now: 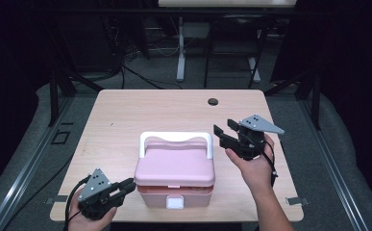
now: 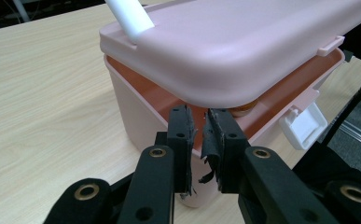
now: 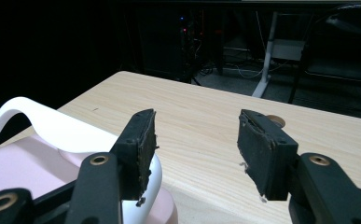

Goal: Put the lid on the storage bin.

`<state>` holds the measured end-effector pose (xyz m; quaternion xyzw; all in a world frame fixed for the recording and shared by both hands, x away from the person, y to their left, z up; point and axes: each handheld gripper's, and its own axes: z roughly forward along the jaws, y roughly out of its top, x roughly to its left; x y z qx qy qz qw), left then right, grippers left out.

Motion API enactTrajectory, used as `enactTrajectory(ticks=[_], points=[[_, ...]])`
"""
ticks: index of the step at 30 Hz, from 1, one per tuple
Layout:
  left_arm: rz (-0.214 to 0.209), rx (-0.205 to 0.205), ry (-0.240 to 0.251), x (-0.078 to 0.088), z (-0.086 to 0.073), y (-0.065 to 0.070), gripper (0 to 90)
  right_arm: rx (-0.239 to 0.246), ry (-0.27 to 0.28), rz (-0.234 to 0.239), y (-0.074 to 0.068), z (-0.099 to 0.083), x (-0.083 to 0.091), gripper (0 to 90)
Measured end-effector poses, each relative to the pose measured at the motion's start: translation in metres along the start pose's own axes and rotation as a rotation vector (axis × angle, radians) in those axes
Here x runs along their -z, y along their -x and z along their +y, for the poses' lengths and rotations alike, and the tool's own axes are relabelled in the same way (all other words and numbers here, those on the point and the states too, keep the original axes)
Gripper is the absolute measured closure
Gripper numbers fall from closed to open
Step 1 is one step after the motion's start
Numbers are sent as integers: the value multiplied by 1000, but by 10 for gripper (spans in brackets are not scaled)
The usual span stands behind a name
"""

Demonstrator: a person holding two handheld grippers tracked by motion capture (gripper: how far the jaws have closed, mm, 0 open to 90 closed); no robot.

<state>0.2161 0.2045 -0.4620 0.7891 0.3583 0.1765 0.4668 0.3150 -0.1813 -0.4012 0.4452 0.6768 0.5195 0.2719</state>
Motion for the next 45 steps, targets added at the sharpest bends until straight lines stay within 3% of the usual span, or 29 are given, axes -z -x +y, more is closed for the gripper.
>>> enactTrajectory(ticks=[37, 45], points=[[12, -5, -32, 1, -12, 2, 800, -3, 7, 0, 2, 0, 2, 460], [16, -3, -10, 3, -11, 1, 806, -1, 6, 0, 2, 0, 2, 460]])
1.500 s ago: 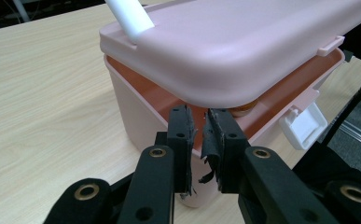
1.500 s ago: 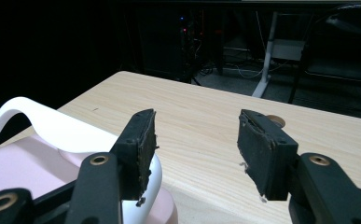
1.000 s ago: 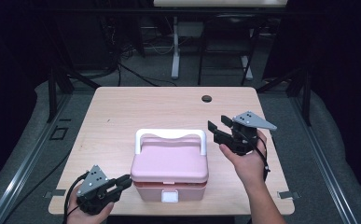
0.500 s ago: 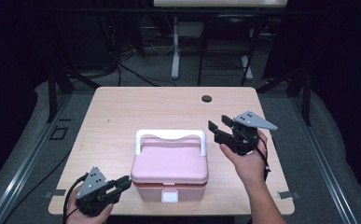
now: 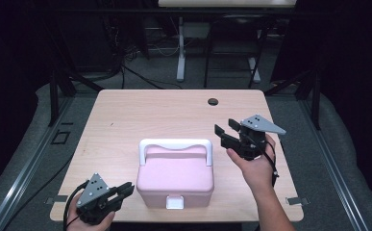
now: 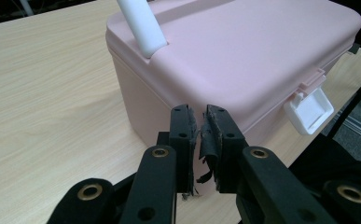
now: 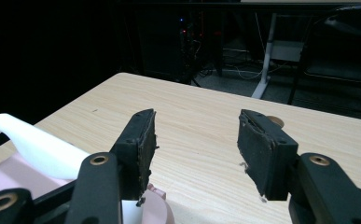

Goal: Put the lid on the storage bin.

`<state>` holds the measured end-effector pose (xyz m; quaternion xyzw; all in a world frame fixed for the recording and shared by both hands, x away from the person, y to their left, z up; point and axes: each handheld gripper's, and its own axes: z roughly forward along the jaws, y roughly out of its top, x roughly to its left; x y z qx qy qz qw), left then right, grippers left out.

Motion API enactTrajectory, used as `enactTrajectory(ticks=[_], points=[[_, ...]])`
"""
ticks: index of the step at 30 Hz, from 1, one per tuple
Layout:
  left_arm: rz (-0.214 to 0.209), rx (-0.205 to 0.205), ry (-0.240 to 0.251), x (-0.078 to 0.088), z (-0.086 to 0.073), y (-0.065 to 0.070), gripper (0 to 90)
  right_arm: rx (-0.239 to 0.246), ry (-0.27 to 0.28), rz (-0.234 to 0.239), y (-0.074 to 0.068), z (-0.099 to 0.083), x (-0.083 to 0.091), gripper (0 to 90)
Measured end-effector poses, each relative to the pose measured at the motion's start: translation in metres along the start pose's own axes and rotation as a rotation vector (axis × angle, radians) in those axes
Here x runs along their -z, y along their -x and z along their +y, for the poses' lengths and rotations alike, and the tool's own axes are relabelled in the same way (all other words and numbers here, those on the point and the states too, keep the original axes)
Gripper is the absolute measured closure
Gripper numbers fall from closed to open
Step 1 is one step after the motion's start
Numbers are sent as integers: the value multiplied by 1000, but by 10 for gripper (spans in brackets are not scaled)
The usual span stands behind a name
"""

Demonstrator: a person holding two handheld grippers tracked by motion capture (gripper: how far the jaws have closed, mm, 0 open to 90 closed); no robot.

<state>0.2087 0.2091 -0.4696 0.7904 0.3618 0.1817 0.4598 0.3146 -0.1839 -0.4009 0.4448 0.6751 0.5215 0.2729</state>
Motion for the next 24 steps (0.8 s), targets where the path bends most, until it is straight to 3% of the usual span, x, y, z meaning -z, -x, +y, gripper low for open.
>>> enactTrajectory(ticks=[10, 19, 24], points=[[-4, 29, 3, -1, -2, -5, 782, 0, 0, 1, -1, 0, -1, 460], [-28, 36, 2, -1, 6, -11, 674, -1, 0, 1, 0, 0, 0, 460], [-21, 33, 3, 1, 11, -15, 625, -1, 1, -2, 0, 0, 1, 460]])
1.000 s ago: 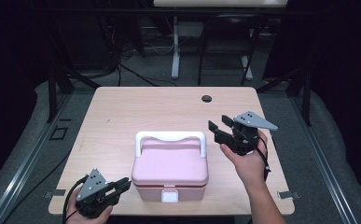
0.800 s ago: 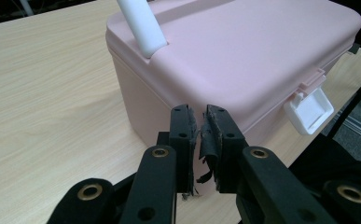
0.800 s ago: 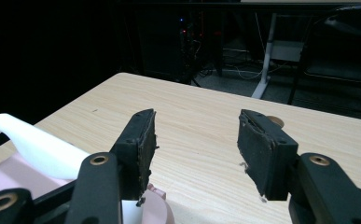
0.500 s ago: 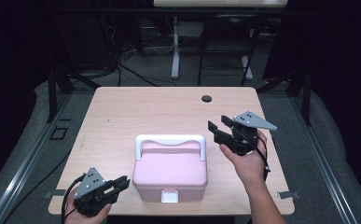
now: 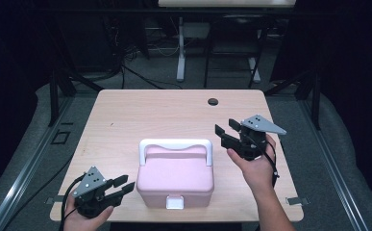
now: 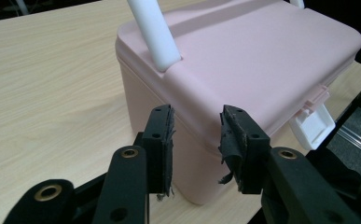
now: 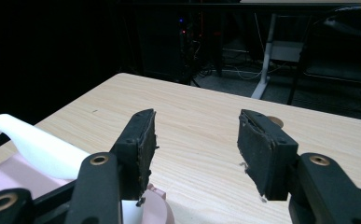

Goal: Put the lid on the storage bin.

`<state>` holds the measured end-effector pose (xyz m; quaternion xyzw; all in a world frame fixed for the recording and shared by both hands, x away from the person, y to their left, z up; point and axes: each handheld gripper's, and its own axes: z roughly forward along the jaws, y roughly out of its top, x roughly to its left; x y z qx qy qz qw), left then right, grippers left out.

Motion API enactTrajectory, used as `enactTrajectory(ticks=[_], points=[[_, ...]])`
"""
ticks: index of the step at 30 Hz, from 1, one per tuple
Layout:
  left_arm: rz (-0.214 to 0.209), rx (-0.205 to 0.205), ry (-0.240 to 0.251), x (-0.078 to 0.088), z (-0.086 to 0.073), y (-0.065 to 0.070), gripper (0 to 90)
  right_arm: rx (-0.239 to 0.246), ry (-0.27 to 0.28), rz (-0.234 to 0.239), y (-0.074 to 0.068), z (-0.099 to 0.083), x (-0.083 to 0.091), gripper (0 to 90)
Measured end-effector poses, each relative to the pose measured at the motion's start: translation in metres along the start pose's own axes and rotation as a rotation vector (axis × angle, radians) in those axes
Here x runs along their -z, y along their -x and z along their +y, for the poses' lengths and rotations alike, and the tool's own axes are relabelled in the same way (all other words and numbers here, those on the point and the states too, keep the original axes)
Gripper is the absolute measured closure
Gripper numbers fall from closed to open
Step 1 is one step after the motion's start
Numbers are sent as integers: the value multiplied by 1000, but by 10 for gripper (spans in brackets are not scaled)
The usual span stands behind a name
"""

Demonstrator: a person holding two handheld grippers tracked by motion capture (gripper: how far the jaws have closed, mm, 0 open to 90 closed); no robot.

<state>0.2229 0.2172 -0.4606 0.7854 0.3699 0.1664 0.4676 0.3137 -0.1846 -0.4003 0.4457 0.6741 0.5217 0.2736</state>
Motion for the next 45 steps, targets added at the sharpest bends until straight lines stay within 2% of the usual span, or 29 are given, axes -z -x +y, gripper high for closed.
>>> enactTrajectory(ticks=[5, 10, 18, 29, 33, 45], points=[[18, 19, 30, 3, 6, -6, 574, -2, 2, -2, 1, 0, 1, 460], [26, 16, 48, 7, 16, -11, 539, -3, 2, -3, 2, 0, 1, 460], [13, 24, 39, 4, 29, -20, 514, -4, 2, -3, 2, 0, 2, 460], [19, 43, 49, -1, 45, -32, 507, -6, 3, -6, 4, 0, 2, 460], [18, 45, 46, -5, 48, -34, 502, -5, 2, -7, 4, 0, 2, 460], [31, 83, 25, -36, 51, -47, 499, -11, 1, -9, 6, 0, 2, 461]])
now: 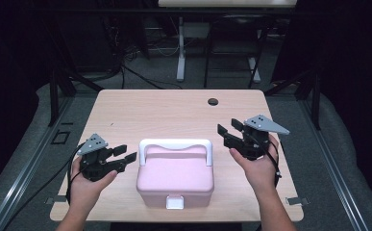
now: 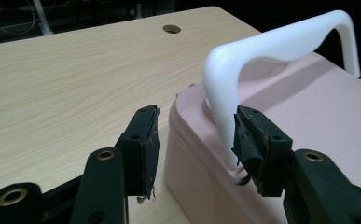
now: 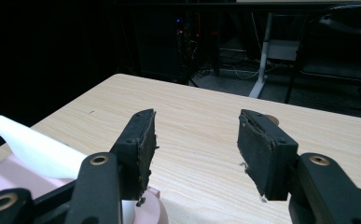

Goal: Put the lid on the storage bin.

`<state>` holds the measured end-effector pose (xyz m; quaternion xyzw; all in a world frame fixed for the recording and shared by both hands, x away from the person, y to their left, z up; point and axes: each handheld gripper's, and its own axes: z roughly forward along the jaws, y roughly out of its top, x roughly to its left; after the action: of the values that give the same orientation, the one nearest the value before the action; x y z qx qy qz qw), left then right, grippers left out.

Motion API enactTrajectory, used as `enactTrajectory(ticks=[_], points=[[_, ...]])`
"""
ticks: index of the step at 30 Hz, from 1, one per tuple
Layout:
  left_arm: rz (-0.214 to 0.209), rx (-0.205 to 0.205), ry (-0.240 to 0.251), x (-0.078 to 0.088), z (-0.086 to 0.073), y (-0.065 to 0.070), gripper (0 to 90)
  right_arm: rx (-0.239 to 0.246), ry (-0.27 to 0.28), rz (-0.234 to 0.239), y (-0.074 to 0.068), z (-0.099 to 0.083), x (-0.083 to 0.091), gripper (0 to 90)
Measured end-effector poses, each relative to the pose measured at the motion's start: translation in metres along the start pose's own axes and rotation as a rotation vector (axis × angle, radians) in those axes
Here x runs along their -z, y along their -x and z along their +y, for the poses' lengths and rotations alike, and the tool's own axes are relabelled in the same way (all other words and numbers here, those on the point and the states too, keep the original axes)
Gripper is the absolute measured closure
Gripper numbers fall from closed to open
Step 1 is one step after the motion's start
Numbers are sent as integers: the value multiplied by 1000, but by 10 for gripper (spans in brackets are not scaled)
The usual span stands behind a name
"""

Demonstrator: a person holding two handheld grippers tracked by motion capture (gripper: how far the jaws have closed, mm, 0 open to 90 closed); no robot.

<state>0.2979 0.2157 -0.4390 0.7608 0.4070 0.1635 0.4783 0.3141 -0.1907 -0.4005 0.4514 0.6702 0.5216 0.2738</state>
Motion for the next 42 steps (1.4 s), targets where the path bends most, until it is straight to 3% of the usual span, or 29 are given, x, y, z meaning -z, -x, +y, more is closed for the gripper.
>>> enactTrajectory(ticks=[9, 15, 26, 42], points=[[40, 38, 5, -12, 1, -15, 499, -5, -5, 0, 2, -1, 0, 465], [63, 40, -1, -14, -3, -24, 499, -10, -7, 0, 3, -2, 1, 471], [80, 67, -19, -24, -13, -38, 496, -13, -23, -27, 6, -7, 4, 471], [88, 73, -43, -37, -30, -54, 492, -24, -47, -61, 14, -17, 3, 471]])
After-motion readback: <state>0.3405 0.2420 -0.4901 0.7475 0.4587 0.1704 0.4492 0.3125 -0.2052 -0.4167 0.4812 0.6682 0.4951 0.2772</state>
